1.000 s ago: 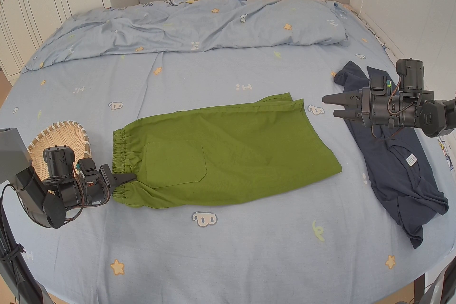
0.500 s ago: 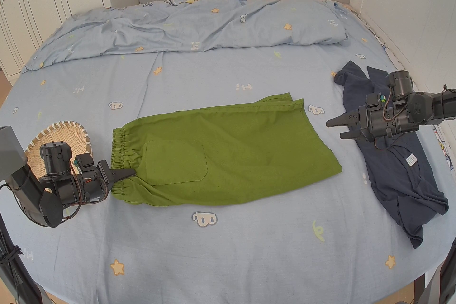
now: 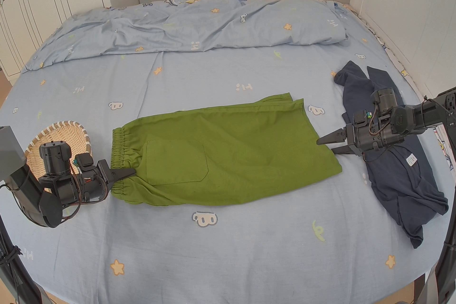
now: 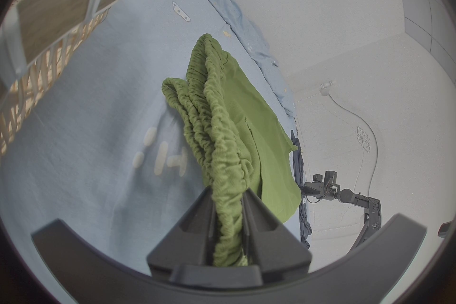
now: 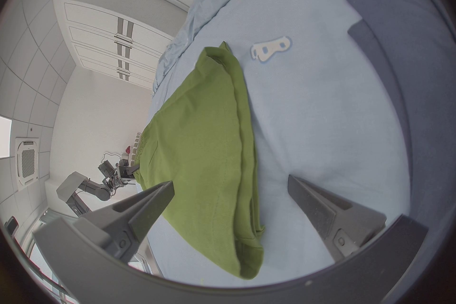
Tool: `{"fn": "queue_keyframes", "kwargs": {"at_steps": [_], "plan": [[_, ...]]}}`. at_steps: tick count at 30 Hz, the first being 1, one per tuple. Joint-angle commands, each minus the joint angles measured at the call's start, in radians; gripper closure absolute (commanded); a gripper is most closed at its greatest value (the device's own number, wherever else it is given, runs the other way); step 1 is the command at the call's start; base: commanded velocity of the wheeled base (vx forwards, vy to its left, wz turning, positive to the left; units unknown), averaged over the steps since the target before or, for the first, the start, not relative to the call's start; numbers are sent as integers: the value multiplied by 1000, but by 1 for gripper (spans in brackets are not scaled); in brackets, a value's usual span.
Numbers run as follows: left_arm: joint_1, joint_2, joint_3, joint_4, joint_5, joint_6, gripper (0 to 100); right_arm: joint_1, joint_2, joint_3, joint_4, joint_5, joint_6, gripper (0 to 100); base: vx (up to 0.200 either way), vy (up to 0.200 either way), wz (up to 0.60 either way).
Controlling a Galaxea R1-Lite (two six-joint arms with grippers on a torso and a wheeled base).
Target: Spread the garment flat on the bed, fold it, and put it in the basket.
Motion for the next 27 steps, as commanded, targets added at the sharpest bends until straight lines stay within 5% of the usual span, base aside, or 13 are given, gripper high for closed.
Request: {"fn": "queue_keyframes", "kwargs": {"at_steps": [1,17,18,27], "plan": [[1,-1,0,0,0,-1,100,2,31,-3,1,-2,-1,0,0,0,0],[-1,-1,1,0,0,-1,100,69,31,29,4,18,-15,0,0,0,0],[-1,-1,1,0,0,-1,100,69,31,29,4,18,-15,100,0,0,0],[1,-1,1,0,0,-1,100,43,20,17,4,70,-6,100,0,0,0]]}}
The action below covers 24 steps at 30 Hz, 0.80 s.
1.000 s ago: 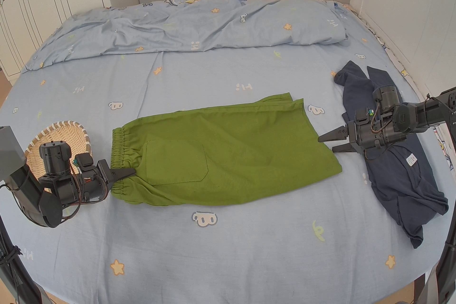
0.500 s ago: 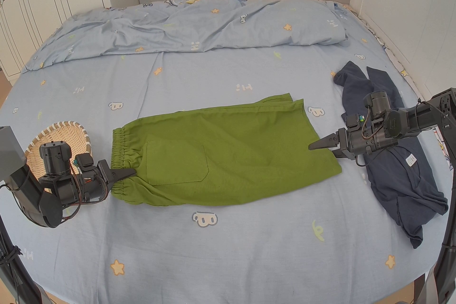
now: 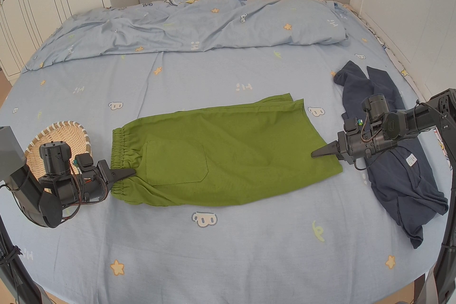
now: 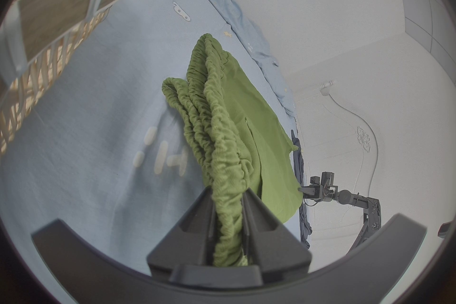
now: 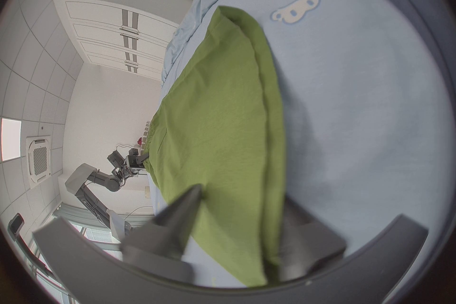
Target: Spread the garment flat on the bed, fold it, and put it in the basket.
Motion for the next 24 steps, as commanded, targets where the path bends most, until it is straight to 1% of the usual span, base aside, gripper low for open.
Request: {"fn": "queue_keyframes", "kwargs": {"at_steps": [1,9,12,15,16,17,18,19,20,22,24], "plan": [[1,1,-1,0,0,0,100,-13,-3,-9,-9,4,-1,100,0,0,0],[3,2,-2,4,0,0,100,-45,-18,-17,-7,4,-1,100,0,0,0],[1,-4,-9,30,0,0,100,-47,-52,0,5,4,-1,100,0,0,0],[1,-29,-27,96,0,0,100,-45,-114,24,45,4,-8,100,0,0,0],[3,-58,-42,144,0,0,100,-45,-150,37,59,4,-8,100,0,0,0],[3,-58,-42,144,0,0,100,-45,-150,37,59,4,-8,100,0,0,0],[6,-102,-70,240,-8,1,100,-45,-215,63,82,4,-7,100,0,0,0],[6,-104,-71,248,-9,3,100,-45,-216,64,83,4,-7,100,0,0,0],[9,-136,-88,311,-23,9,100,-45,-252,84,102,4,-7,100,0,0,0],[12,-173,-97,391,-43,15,100,-42,-287,129,136,0,-13,100,0,0,0],[12,-187,-96,424,-51,18,100,-42,-305,166,148,-2,-22,100,0,0,0]]}}
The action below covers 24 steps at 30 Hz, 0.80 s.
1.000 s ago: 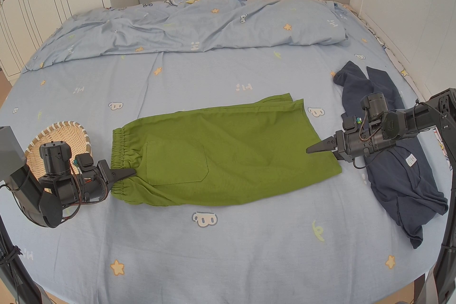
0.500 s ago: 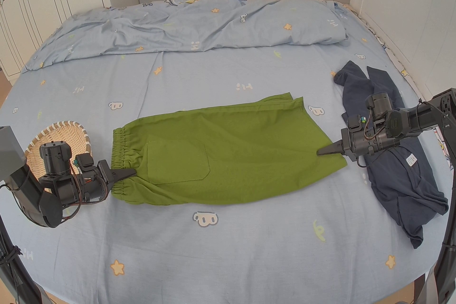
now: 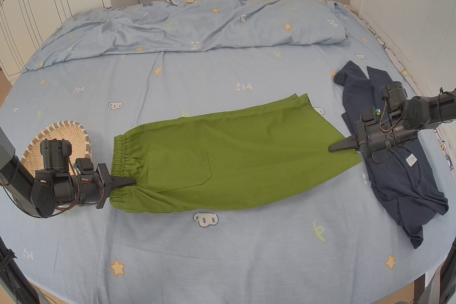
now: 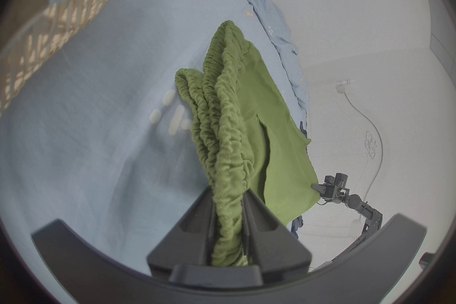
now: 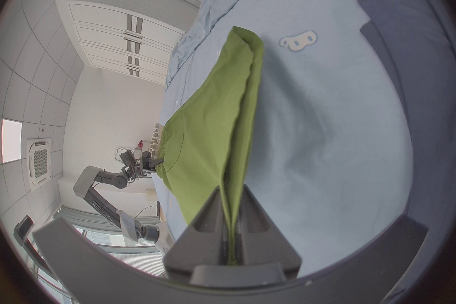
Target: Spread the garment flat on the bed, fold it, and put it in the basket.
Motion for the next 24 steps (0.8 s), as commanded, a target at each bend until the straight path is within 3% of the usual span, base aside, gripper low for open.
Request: {"fn": "queue_keyframes", "kwargs": {"at_steps": [1,11,16,24], "plan": [[5,-123,-19,108,-33,26,100,0,-150,154,49,-8,-40,100,0,0,0],[9,-238,165,204,-35,164,100,25,-318,609,-27,-2,-60,100,0,0,0],[35,-314,294,205,-33,201,100,94,-404,927,-287,-8,-50,100,0,0,0],[51,-379,390,243,-33,250,100,100,-437,1082,-356,-7,-54,100,0,0,0]]}}
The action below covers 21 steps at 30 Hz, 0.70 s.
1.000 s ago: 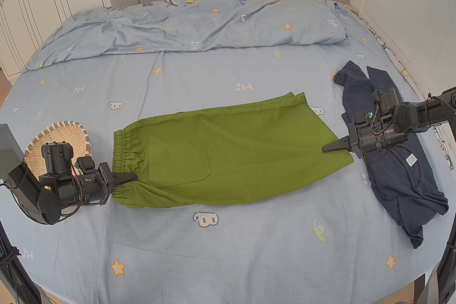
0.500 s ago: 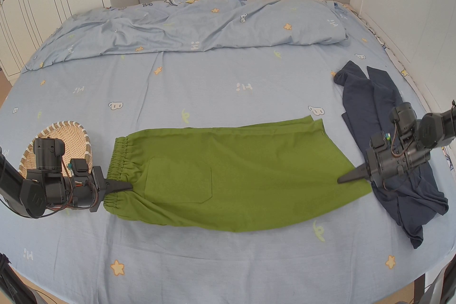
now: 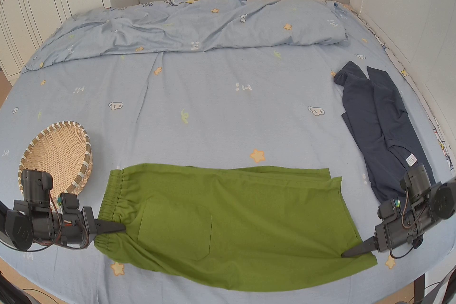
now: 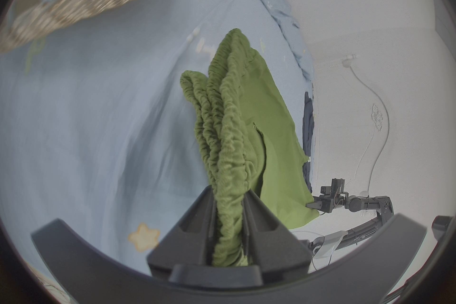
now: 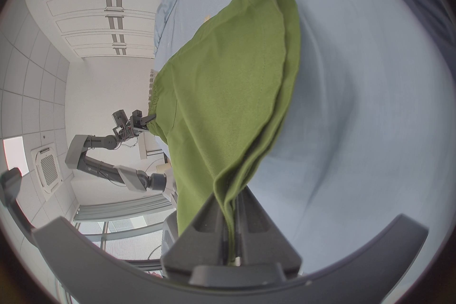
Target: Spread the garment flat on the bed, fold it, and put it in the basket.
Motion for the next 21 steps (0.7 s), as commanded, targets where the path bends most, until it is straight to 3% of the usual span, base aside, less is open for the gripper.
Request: {"fn": "queue_keyframes", "kwargs": {"at_steps": [1,8,9,19,21], "plan": [[26,-101,106,47,1,49,100,28,-80,144,-81,0,-2,100,0,0,0],[68,-95,105,75,1,112,100,31,-9,198,-206,-2,-7,100,0,0,0],[71,-94,105,75,1,114,100,31,-3,199,-216,-2,-7,0,0,0,0],[57,-107,99,85,-1,114,100,-4,26,172,-265,0,4,0,0,0,0],[63,-164,72,133,1,112,100,-64,32,150,-317,-3,5,0,0,0,0]]}}
